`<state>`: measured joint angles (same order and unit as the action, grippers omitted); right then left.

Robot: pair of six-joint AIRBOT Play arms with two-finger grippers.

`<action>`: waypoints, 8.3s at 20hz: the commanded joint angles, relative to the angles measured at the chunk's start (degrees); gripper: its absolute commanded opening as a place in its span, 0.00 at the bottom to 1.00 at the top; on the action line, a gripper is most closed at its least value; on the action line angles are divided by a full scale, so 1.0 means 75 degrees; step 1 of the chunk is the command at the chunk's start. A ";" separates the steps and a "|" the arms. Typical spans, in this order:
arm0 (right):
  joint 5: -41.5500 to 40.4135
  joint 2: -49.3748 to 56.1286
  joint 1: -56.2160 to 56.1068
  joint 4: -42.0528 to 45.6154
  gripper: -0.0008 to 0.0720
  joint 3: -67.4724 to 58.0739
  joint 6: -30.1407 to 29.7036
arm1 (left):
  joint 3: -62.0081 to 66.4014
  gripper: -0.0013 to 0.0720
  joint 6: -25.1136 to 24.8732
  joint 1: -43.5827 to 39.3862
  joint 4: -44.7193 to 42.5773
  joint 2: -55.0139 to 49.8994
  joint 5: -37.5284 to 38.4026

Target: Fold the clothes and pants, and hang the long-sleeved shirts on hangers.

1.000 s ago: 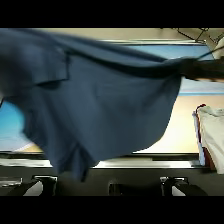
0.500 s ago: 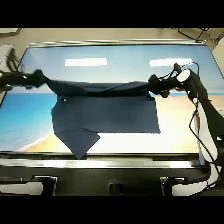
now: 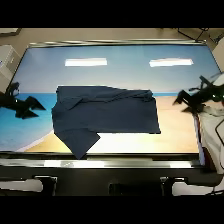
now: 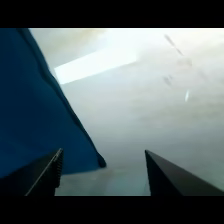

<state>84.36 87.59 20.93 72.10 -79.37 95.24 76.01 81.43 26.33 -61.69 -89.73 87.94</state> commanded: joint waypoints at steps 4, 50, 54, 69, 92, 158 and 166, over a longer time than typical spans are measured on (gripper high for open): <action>0.0472 -0.1037 0.0699 0.0009 0.82 0.2486 -0.0825 | -0.3325 0.60 -0.1300 0.0385 0.0580 0.0510 -0.1160; -0.2081 -0.6298 -0.1341 0.1067 0.06 -0.3905 -0.1207 | 0.5007 0.04 -0.0880 -0.0490 0.1990 0.6184 -0.3214; -0.2978 -0.6983 -0.1341 0.1807 0.06 -0.3917 -0.0685 | 0.5015 0.04 -0.0536 -0.0487 0.1262 0.6904 -0.3891; -0.0705 -0.1597 -0.2186 0.0898 0.06 0.0003 -0.0318 | -0.1955 0.04 -0.0256 -0.1967 0.1399 0.4135 -0.3267; -0.6918 0.1687 -0.2197 0.1416 0.06 -0.0778 0.3255 | -0.0606 0.05 -0.0860 -0.3477 0.1827 -0.0460 -0.8207; -0.0769 -0.1233 0.0705 0.0114 0.92 0.4476 -0.1317 | -0.7026 0.05 -0.0857 -0.3943 0.1396 0.3797 -0.2780; -0.0831 -0.0752 0.0705 -0.0997 0.14 0.4642 -0.1402 | -0.6991 0.05 -0.0857 -0.3943 0.1396 0.3803 -0.2634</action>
<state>78.43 81.41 26.22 67.42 -44.91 84.58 23.42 75.02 -3.20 -51.18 -61.28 67.53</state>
